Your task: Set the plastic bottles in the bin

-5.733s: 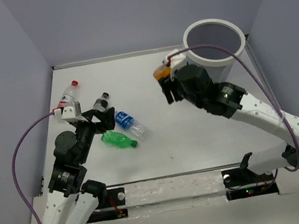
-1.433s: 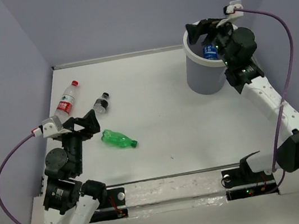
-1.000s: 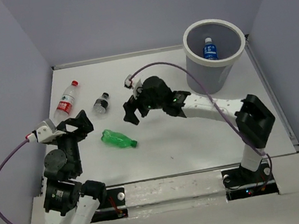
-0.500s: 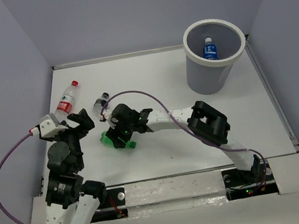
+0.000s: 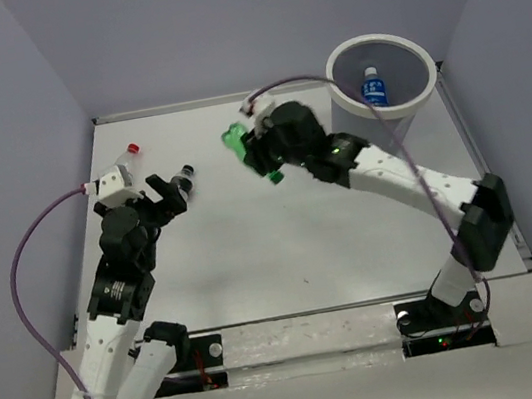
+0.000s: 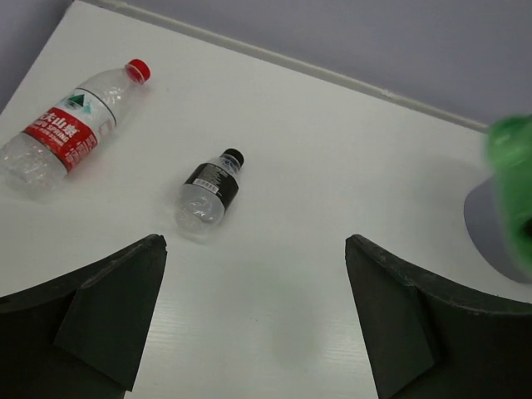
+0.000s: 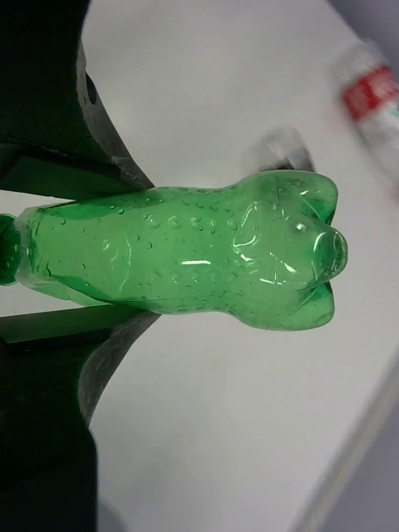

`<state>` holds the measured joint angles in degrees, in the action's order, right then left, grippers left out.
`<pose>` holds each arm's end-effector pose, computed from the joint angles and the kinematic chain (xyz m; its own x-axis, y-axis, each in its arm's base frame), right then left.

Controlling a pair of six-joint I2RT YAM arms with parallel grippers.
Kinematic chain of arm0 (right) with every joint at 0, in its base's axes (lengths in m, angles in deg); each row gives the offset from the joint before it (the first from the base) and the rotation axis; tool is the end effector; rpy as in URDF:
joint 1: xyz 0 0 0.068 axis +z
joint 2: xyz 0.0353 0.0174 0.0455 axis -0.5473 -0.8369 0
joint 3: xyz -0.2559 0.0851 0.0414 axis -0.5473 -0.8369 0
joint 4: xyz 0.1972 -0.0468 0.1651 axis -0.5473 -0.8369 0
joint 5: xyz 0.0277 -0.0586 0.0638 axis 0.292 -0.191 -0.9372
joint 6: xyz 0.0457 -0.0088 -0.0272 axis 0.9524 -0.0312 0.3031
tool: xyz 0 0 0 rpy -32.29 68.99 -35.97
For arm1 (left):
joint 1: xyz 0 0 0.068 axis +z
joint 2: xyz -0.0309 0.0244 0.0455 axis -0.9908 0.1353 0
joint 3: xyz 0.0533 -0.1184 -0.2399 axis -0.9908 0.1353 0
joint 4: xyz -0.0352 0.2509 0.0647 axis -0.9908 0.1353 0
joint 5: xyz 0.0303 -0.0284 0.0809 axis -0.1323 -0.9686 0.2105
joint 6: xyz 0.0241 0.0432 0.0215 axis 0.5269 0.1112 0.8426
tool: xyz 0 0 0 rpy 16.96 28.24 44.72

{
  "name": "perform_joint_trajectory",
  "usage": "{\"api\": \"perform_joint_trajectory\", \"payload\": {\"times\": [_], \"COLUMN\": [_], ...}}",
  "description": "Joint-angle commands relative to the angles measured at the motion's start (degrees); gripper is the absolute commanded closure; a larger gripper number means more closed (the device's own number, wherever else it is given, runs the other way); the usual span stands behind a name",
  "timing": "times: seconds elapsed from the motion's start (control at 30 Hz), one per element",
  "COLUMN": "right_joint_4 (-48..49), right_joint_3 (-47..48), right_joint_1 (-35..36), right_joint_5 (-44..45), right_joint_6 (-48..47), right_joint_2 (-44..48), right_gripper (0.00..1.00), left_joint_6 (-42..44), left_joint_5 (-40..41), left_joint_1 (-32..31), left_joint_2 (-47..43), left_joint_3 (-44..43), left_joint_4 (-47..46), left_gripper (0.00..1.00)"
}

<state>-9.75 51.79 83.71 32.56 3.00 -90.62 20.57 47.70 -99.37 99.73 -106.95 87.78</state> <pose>0.2639 0.3176 0.3311 -0.3239 -0.3425 -0.8819 -0.7327 0.6805 0.0048 0.1406 -0.0322 0.3523 -0.0426 -0.2942 -0.9548 -0.0151 0.9557 -0.2938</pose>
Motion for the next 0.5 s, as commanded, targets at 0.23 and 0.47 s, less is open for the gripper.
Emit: {"api": "perform_joint_trajectory", "payload": {"times": [0.23,0.47], "right_joint_4": [1.8,1.8], "right_joint_3": [8.2,10.1], "right_joint_1": [-30.6,-40.0], "right_joint_5": [15.1,13.9], "right_joint_6": [-3.3,-2.0], "right_joint_2": [15.7,10.3], "right_gripper": [0.71,0.66], "left_joint_6": [1.2,6.0], "left_joint_5": [-5.8,0.2], "left_joint_1": [0.4,0.4], "left_joint_2": [17.7,30.1], "left_joint_3": [-8.4,-12.0], "left_joint_4": [-1.4,0.1], "left_gripper": [0.01,0.01]}}
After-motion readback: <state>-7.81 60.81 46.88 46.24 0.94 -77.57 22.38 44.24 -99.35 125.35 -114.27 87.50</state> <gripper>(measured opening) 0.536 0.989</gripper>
